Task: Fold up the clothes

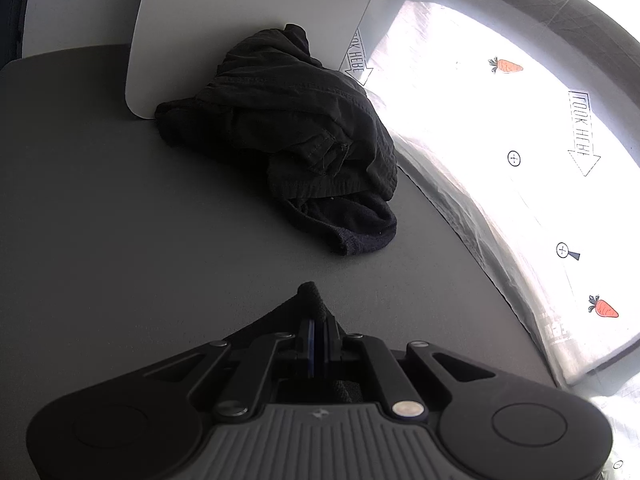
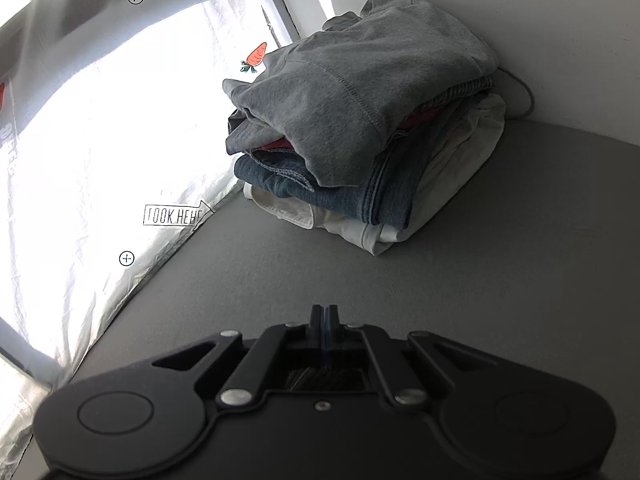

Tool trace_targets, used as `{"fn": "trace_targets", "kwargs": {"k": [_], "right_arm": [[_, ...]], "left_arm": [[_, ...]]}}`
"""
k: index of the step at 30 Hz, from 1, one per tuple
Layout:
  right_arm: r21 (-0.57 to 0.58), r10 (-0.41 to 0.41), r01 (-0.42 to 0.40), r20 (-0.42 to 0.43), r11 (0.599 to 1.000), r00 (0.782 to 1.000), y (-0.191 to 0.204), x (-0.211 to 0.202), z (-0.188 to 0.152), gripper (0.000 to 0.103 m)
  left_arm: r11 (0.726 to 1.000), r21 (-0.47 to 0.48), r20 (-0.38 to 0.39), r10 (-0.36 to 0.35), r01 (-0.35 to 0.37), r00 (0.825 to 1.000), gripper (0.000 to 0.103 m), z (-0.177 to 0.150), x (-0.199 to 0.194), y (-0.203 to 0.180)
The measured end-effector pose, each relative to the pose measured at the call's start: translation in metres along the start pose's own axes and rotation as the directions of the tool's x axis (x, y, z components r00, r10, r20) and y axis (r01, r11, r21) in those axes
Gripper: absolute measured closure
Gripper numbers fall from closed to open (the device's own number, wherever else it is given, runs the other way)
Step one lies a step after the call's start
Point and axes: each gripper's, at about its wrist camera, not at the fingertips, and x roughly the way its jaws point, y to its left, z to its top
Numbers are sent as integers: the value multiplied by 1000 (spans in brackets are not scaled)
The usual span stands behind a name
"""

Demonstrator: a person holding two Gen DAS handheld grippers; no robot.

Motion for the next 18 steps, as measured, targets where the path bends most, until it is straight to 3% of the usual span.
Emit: {"fn": "trace_targets", "kwargs": {"k": [5, 10, 16, 18], "right_arm": [[-62, -27, 22, -81, 998, 996, 14, 30, 2, 103], [-104, -32, 9, -218, 995, 975, 31, 44, -32, 100], [-132, -1, -39, -293, 990, 956, 58, 42, -72, 85], [-159, -3, -45, -290, 986, 957, 67, 40, -78, 75]], "left_arm": [[995, 83, -15, 51, -50, 999, 99, -8, 25, -23], [992, 97, -40, 90, -85, 995, 99, -16, 40, -28], [991, 108, -46, 88, -83, 995, 98, -16, 40, -27], [991, 105, -48, 83, -78, 995, 98, -16, 39, -25]]}}
